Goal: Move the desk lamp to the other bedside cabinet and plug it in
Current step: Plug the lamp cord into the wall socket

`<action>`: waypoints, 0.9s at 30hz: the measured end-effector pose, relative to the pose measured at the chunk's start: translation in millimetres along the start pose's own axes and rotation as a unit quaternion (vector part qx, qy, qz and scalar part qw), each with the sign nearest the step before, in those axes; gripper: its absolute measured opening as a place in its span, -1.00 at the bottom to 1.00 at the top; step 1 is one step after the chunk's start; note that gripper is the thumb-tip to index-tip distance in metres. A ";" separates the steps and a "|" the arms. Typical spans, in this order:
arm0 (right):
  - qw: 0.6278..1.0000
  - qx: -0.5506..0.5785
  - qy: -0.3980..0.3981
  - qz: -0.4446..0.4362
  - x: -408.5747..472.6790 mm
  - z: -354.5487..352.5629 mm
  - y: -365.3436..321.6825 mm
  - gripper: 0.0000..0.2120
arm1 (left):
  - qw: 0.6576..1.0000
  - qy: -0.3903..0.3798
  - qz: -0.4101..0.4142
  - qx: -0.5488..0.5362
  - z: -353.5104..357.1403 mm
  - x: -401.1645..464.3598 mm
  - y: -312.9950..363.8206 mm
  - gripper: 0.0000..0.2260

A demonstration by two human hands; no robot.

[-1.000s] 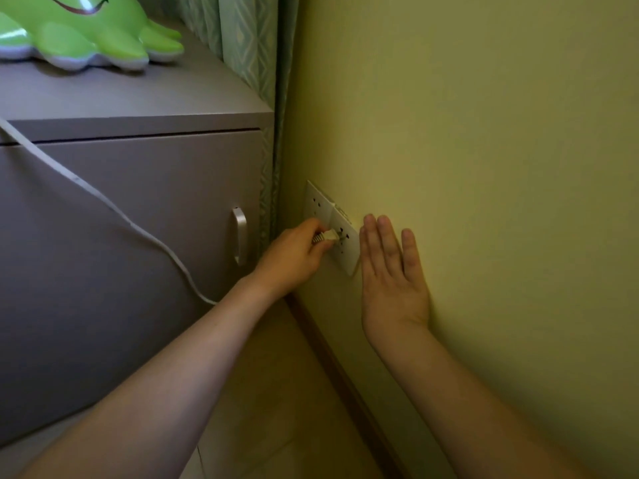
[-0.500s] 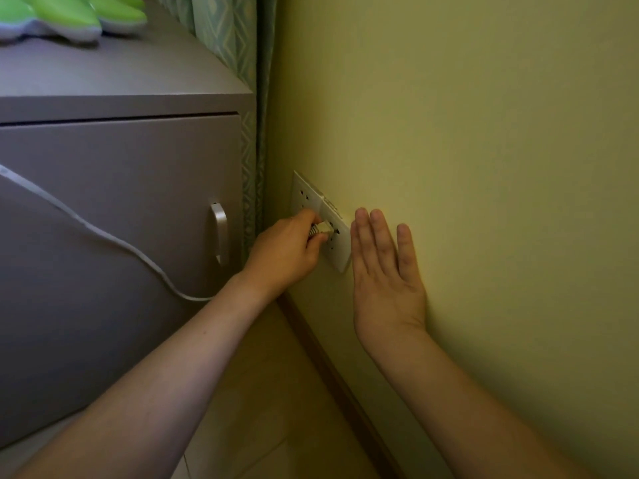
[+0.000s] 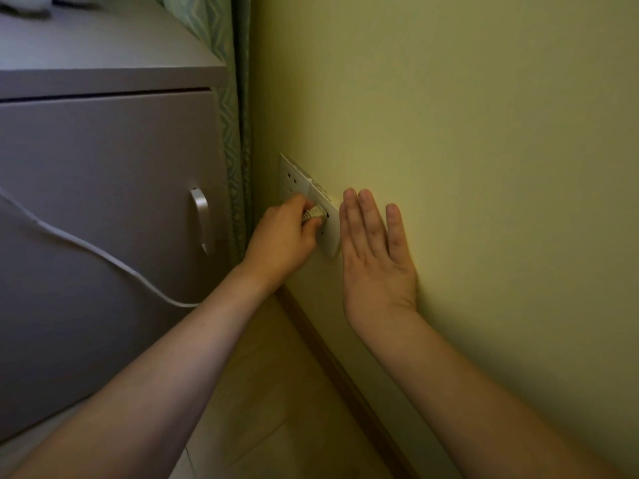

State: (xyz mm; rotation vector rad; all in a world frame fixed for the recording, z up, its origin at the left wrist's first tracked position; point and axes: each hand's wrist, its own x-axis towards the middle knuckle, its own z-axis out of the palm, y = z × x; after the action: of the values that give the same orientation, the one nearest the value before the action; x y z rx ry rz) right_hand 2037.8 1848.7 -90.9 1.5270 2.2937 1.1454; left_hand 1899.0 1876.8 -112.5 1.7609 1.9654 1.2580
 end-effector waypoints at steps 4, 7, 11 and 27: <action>1.000 -0.001 -0.003 -0.001 -0.3 0.4 0.1 -0.05 | 1.000 0.007 0.009 -0.008 0.8 1.2 -3.6 -0.77; 1.000 0.003 -0.010 -0.001 0.0 0.7 0.8 -0.03 | 0.999 0.014 0.030 0.004 1.8 2.8 -3.8 -0.76; 1.000 0.010 -0.023 -0.001 0.0 0.4 -0.2 0.00 | 0.998 0.043 0.050 0.016 6.4 -0.8 -1.3 -0.75; 0.999 0.009 -0.027 -0.027 -3.7 3.0 5.6 -0.03 | 0.997 -0.081 -0.011 0.001 -22.0 10.3 -1.8 -0.80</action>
State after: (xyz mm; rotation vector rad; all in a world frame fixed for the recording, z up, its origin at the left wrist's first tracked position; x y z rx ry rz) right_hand 2045.2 1848.2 -90.3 1.4745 2.3003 1.0597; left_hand 1880.5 1876.4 -96.6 1.7773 1.8904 1.0707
